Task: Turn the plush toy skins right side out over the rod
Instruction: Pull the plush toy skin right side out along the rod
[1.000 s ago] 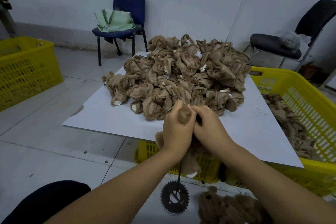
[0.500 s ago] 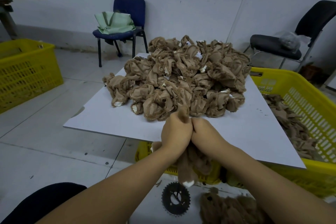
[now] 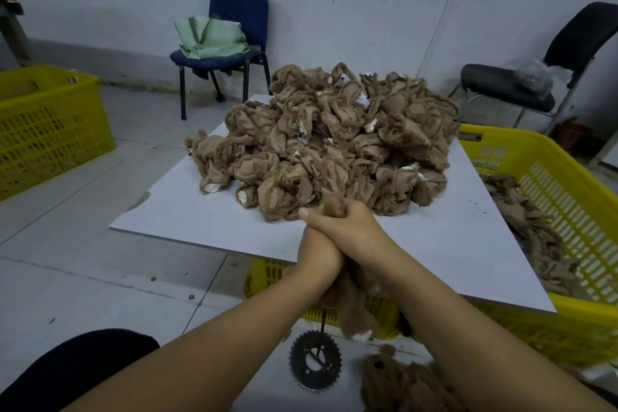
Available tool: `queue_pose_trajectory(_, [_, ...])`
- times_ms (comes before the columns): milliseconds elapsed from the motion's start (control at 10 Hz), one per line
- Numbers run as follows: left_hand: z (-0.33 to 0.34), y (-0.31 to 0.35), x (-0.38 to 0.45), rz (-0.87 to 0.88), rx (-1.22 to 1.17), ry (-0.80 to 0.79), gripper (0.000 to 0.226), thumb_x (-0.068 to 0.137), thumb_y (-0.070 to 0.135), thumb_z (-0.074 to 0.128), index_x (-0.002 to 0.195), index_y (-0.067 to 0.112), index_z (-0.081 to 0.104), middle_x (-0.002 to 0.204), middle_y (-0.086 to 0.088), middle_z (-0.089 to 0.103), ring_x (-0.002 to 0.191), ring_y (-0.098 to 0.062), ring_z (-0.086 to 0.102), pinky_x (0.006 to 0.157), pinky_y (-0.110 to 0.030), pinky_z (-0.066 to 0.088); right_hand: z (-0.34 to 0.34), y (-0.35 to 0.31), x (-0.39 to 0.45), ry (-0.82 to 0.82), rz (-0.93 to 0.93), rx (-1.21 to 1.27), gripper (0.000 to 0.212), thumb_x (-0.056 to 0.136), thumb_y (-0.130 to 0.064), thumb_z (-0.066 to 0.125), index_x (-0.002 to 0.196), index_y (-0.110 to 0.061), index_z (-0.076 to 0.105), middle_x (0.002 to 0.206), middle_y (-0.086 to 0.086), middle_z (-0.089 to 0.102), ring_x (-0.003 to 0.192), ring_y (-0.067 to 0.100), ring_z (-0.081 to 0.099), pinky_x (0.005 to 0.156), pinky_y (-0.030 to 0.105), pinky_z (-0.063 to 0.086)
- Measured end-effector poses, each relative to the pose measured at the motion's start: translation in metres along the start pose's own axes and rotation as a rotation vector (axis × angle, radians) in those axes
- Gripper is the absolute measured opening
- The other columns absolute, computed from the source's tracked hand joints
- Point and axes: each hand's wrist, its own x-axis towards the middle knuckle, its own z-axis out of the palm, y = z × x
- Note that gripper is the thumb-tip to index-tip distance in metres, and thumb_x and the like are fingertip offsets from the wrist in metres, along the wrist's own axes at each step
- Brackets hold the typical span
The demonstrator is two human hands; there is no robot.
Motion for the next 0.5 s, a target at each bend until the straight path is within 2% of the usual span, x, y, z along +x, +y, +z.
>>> queue_pose_trajectory(100, [0.020,-0.017,0.000,-0.105,-1.242,0.073,0.043,0.108,0.020,0.034,0.105,0.045,0.069,0.098,0.019,0.071,0.104,0.011,0.059,0.088,0.002,0.033,-0.015,0.002,0.004,-0.110,0.040,0.128,0.021,0.094,-0.028,0.066,0.081,-0.012,0.064,0.079,0.002,0.065,0.074,0.015,0.061,0.071,0.026,0.050])
queue_pose_trajectory(200, [0.029,-0.042,0.020,0.297,-1.710,-0.263,0.044,0.105,0.016,0.043,0.148,0.011,0.041,0.153,-0.014,0.042,0.145,-0.028,0.035,0.116,-0.037,0.033,-0.016,-0.003,0.005,-0.004,0.004,-0.077,0.045,0.100,-0.033,0.058,0.061,-0.014,0.047,0.062,0.004,0.053,0.063,0.018,0.054,0.065,0.029,0.042])
queue_pose_trajectory(300, [0.018,-0.073,0.019,0.637,-1.464,-0.373,0.052,0.092,0.022,0.063,0.140,0.013,0.046,0.134,-0.011,0.056,0.123,-0.030,0.055,0.103,-0.049,0.049,-0.016,-0.004,0.004,0.051,-0.052,-0.078,0.057,0.103,-0.027,0.054,0.052,-0.017,0.029,0.043,-0.008,0.032,0.046,0.010,0.036,0.057,0.031,0.033])
queue_pose_trajectory(400, [0.024,-0.089,0.027,0.661,-1.521,-0.303,0.023,0.085,0.002,0.058,0.068,0.017,0.062,0.064,0.003,0.061,0.065,-0.021,0.055,0.054,-0.026,0.048,-0.018,-0.005,0.001,0.104,-0.085,-0.169,0.059,0.103,-0.026,0.053,0.048,-0.017,0.031,0.040,-0.008,0.031,0.045,0.012,0.033,0.056,0.031,0.030])
queue_pose_trajectory(500, [0.023,-0.097,0.033,0.373,-1.688,-0.032,0.028,0.088,-0.008,0.045,0.078,0.011,0.063,0.087,-0.011,0.064,0.068,-0.029,0.056,0.047,-0.027,0.042,-0.016,-0.009,-0.007,0.125,-0.101,-0.190,0.055,0.105,-0.033,0.047,0.058,-0.007,0.060,0.055,0.007,0.059,0.057,0.025,0.057,0.066,0.037,0.046])
